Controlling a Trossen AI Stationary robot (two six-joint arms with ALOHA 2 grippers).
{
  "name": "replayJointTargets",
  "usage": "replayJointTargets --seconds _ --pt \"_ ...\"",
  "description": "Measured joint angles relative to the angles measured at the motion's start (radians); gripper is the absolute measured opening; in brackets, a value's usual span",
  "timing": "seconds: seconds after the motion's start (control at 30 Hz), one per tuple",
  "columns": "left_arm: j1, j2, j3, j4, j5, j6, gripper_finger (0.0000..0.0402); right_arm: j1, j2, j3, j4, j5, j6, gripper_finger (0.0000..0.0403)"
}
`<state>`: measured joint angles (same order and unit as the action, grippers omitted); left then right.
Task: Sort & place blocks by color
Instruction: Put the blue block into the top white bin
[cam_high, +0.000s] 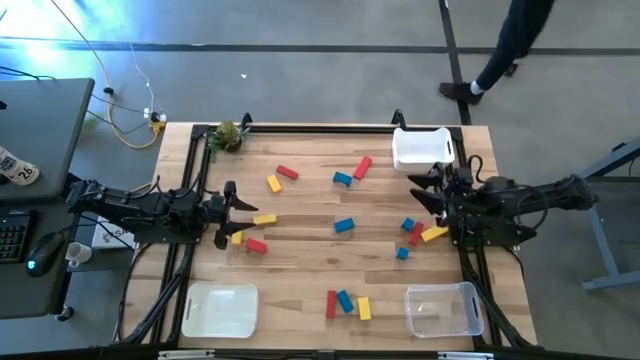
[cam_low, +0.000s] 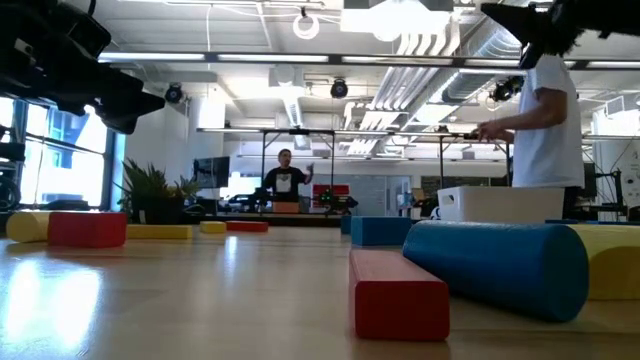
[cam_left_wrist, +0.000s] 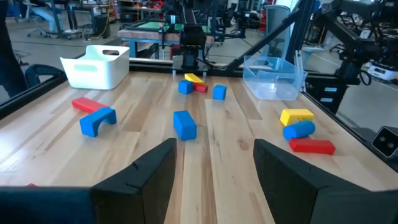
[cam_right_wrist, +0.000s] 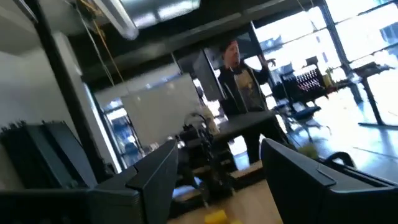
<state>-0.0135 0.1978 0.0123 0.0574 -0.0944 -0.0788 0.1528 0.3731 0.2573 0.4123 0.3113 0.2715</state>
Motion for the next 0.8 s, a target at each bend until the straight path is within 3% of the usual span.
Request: replayJointTargets --seconds 0.33,0.57,0.8 --pt "0.0 0.0 0.0 0.0 -0.004 -0.023 0.0202 -0.001 0.194 0.357 -0.789 0.104 0.266 0.0217" --pt "0.0 0.0 0.0 0.0 -0.011 -0.023 0.0202 -0.001 0.318 0.465 -1.065 0.084 0.489 0.0217" --pt "0.0 0.0 0.0 0.0 -0.022 -0.029 0.0202 -0.002 0.431 0.477 -1.234 0.008 0.704 0.0217"
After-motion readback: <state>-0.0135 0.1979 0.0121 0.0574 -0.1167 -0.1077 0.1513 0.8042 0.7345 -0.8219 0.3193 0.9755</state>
